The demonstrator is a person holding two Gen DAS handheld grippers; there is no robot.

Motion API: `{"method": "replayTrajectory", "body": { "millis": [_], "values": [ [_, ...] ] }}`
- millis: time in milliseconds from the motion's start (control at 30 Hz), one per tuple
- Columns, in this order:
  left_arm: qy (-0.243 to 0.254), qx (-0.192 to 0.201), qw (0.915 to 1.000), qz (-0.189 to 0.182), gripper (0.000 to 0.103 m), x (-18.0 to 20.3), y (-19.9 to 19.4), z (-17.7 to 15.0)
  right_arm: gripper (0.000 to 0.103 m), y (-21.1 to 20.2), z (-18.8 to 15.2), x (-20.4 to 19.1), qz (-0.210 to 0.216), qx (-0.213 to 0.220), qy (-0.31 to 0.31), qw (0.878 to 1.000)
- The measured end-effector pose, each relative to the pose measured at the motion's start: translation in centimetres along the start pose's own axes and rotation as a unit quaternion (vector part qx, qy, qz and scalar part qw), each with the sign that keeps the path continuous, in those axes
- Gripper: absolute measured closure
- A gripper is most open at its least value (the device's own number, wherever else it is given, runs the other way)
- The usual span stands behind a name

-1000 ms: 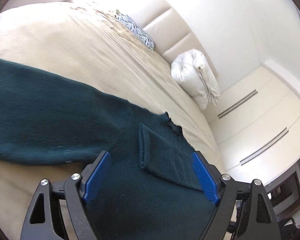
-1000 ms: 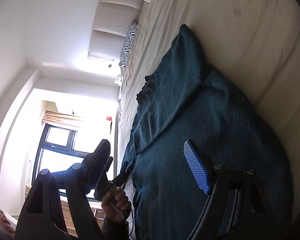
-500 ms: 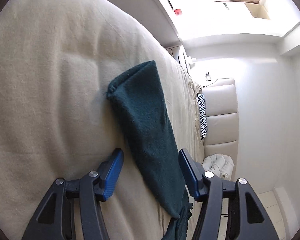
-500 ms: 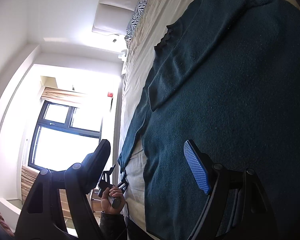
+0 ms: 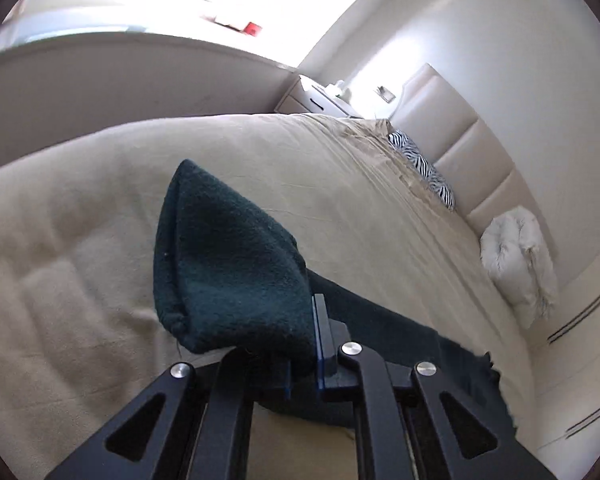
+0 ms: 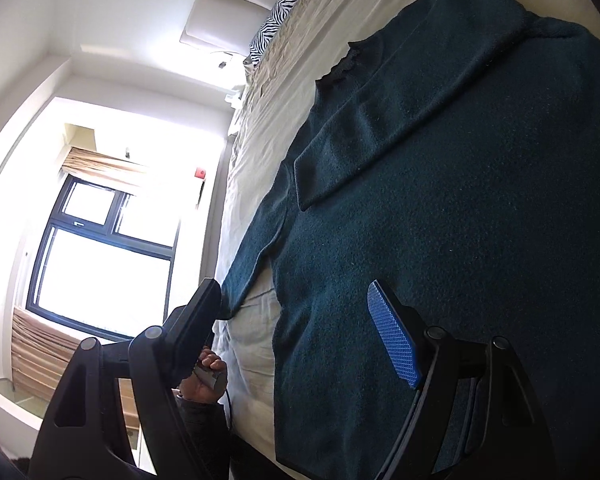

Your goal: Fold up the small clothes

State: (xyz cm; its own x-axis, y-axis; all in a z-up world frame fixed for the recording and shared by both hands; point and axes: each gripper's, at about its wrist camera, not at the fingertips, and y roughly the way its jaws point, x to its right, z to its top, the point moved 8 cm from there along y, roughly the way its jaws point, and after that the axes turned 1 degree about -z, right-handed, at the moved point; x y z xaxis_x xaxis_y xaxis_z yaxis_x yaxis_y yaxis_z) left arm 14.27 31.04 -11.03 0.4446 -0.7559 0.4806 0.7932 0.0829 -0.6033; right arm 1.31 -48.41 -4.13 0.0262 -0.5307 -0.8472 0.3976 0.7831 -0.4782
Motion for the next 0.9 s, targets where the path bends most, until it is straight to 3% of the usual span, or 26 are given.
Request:
{"method": "replayTrajectory", "body": {
  "millis": [67,100,167,233,333,433,500,767,900],
  "values": [
    [0.127,0.003,0.9916,0.024,0.094,4.8,-0.1,-2.1,0.027,2.3,0.1,-1.9,-0.018,-0.021,-0.036,0.999],
    [0.191,0.005,0.9811,0.033,0.094,7.1,-0.2,-3.5,0.027,3.5,0.2,-3.0,-0.022,-0.031,-0.058,0.998],
    [0.315,0.012,0.9479,0.044,0.094,11.4,-0.4,-7.3,0.027,6.0,0.5,-5.2,-0.02,-0.051,-0.088,0.995],
    [0.419,0.009,0.9062,0.058,0.094,15.0,0.2,-11.1,0.027,8.4,0.9,-6.9,-0.007,-0.071,-0.098,0.993],
    [0.501,-0.001,0.863,0.068,0.094,17.6,1.8,-14.9,0.027,11.5,1.9,-7.4,0.011,-0.091,-0.079,0.993],
    [0.541,0.002,0.8368,0.082,0.094,18.0,2.4,-16.4,0.027,14.2,2.1,-6.2,0.019,-0.114,-0.029,0.993],
    [0.544,-0.005,0.835,0.085,0.094,17.9,2.6,-16.4,0.027,15.7,1.9,-5.8,0.026,-0.124,-0.012,0.992],
    [0.514,0.0,0.8543,0.075,0.093,17.7,2.5,-15.1,0.03,22.3,0.6,-5.4,0.053,-0.177,0.045,0.982],
    [0.502,0.0,0.8619,0.075,0.093,17.4,2.2,-14.6,0.055,25.1,-0.7,-4.7,0.038,-0.2,0.059,0.977]
  ]
}}
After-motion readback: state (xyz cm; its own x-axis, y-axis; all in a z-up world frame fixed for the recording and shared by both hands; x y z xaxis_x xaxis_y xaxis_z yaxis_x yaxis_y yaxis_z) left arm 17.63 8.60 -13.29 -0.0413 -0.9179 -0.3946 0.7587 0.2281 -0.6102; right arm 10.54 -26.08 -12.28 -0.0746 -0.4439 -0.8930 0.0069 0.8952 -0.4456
